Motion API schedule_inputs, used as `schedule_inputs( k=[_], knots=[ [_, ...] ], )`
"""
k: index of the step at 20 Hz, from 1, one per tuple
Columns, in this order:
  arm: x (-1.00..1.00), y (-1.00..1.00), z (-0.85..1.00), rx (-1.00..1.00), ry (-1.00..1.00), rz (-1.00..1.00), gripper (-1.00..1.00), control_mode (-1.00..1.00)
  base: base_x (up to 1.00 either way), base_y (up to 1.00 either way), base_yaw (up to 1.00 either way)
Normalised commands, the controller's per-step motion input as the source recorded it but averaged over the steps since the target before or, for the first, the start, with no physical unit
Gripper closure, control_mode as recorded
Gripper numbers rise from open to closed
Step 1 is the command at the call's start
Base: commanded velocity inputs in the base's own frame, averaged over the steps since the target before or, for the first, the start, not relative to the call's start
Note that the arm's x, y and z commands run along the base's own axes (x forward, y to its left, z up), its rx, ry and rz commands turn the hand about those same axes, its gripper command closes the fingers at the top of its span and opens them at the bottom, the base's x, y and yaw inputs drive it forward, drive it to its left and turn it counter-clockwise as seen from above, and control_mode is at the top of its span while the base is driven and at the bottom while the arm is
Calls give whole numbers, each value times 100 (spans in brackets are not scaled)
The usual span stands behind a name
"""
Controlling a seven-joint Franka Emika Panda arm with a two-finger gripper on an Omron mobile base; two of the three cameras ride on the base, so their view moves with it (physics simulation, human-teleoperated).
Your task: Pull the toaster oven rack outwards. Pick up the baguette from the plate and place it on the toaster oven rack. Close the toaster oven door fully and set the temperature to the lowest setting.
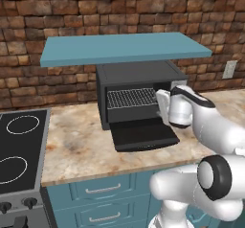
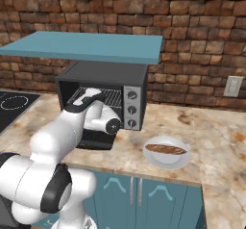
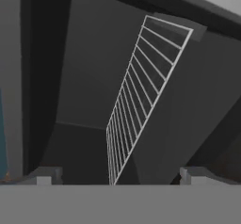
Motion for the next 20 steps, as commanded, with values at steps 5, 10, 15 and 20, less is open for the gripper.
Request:
schedule_inputs(
  k=[5, 10, 15, 20],
  knots=[
    [32, 0, 0, 2, 0, 0, -100, -100, 0, 0, 0],
    [22, 0, -23, 2, 0, 0, -100, -100, 0, 0, 0],
    [19, 0, -38, 4, 0, 0, -100, -100, 0, 0, 0],
    [28, 0, -17, 4, 0, 0, -100, -100, 0, 0, 0]
  ],
)
